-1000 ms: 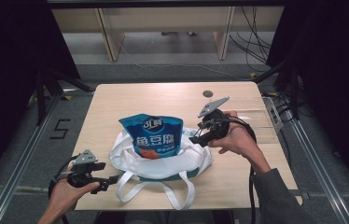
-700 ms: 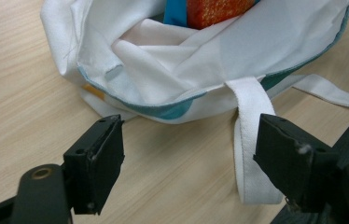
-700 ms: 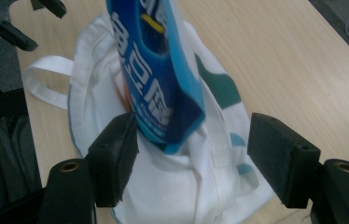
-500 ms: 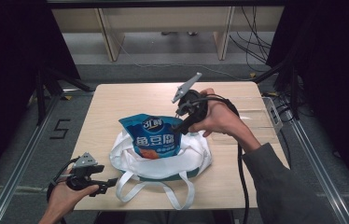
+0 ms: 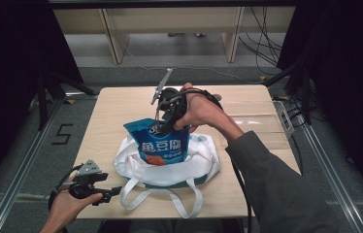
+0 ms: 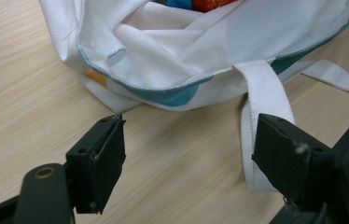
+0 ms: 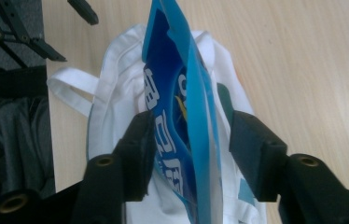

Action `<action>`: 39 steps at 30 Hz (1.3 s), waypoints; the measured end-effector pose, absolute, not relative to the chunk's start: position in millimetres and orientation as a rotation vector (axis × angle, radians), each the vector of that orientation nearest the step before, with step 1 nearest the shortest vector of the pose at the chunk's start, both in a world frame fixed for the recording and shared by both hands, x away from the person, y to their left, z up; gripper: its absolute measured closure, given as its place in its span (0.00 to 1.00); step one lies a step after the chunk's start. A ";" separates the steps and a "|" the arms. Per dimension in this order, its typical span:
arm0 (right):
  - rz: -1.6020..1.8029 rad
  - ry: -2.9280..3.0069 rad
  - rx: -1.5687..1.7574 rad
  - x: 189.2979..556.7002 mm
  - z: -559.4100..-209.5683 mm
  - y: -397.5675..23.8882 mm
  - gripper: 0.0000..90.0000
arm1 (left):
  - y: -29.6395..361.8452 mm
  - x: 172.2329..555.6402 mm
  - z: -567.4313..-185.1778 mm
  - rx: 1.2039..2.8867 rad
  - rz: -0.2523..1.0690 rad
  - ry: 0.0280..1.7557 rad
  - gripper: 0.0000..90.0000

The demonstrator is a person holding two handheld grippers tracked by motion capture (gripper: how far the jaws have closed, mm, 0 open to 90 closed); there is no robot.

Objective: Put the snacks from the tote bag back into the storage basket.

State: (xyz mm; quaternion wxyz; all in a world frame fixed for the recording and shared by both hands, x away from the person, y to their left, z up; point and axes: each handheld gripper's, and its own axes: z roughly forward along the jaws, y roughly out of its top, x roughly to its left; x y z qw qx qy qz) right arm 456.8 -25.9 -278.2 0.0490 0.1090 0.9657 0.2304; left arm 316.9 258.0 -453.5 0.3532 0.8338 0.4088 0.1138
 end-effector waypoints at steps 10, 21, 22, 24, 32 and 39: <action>0.533 2.996 0.247 468.3 -284.0 -4.4 0.79 | 257.5 316.5 -453.3 2.152 0.295 1.050 0.27; 0.478 3.016 0.159 478.5 -287.9 2.1 0.98 | 260.9 316.7 -450.7 2.122 0.329 1.061 0.27; 0.480 3.018 0.163 478.7 -288.2 2.4 1.00 | 260.7 316.7 -450.9 2.122 0.331 1.062 0.27; 0.475 3.012 0.123 479.3 -288.3 3.1 1.00 | 260.7 316.7 -450.8 2.124 0.332 1.061 0.27; 0.411 3.002 0.107 472.6 -284.0 6.6 1.00 | 261.9 317.3 -452.4 2.100 0.327 1.085 0.27; 0.419 2.957 0.101 465.5 -253.0 5.4 1.00 | 262.6 317.7 -452.7 2.115 0.341 1.076 0.27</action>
